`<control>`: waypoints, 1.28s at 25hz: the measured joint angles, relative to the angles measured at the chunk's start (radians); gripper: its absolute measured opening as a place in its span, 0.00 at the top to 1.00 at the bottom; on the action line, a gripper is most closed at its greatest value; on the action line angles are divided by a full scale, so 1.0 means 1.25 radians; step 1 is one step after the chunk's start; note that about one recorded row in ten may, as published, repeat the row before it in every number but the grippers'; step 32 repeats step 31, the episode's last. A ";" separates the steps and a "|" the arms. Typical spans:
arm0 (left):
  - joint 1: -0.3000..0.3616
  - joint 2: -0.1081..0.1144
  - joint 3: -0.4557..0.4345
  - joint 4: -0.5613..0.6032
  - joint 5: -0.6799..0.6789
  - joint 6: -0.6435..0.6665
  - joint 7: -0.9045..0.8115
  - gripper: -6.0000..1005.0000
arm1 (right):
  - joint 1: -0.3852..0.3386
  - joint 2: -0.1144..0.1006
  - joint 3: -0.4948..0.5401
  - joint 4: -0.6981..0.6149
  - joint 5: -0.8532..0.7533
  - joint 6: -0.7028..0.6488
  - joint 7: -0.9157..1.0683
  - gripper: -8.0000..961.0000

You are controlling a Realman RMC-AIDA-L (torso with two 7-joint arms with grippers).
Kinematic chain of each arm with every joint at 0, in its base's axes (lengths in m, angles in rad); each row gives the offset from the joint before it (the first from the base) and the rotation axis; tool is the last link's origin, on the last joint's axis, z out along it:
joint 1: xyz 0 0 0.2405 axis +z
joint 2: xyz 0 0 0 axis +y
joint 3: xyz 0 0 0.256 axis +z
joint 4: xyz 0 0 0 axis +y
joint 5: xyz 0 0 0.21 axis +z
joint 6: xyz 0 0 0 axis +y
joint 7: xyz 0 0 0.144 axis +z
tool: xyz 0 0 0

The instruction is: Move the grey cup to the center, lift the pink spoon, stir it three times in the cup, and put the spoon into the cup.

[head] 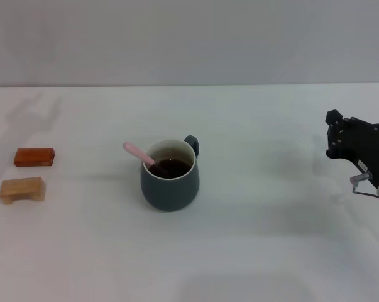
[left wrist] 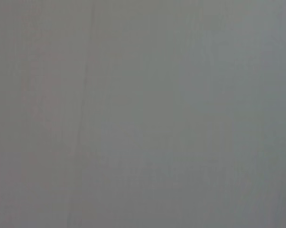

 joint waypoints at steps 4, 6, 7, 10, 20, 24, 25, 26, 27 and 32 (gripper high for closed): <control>0.003 -0.001 -0.007 -0.038 -0.021 0.022 0.077 0.54 | -0.002 -0.004 0.001 0.000 0.000 0.000 0.000 0.98; 0.004 -0.003 -0.016 -0.075 -0.053 0.027 0.151 0.53 | -0.003 -0.005 0.004 -0.001 0.000 0.000 0.000 0.98; 0.004 -0.003 -0.016 -0.075 -0.053 0.027 0.151 0.53 | -0.006 -0.005 0.013 -0.002 0.000 0.000 0.000 0.98; 0.001 -0.002 -0.036 -0.166 -0.136 0.027 0.289 0.53 | -0.011 -0.005 0.031 -0.011 0.000 -0.002 0.000 0.98; -0.011 0.000 -0.095 -0.295 -0.200 0.034 0.443 0.52 | -0.031 -0.008 0.093 -0.050 0.000 -0.037 0.000 0.98; -0.017 0.000 -0.119 -0.315 -0.200 0.057 0.449 0.49 | -0.043 -0.009 0.124 -0.056 0.000 -0.051 0.000 0.97; -0.020 0.000 -0.142 -0.339 -0.205 0.096 0.453 0.49 | -0.054 -0.013 0.142 -0.059 0.001 -0.061 0.000 0.97; -0.020 0.000 -0.142 -0.339 -0.205 0.096 0.453 0.49 | -0.054 -0.013 0.142 -0.059 0.001 -0.061 0.000 0.97; -0.022 0.000 -0.149 -0.347 -0.205 0.102 0.454 0.49 | -0.059 -0.015 0.150 -0.062 0.002 -0.070 0.000 0.97; -0.025 -0.001 -0.160 -0.363 -0.206 0.108 0.462 0.49 | -0.066 -0.018 0.185 -0.096 0.005 -0.105 0.000 0.97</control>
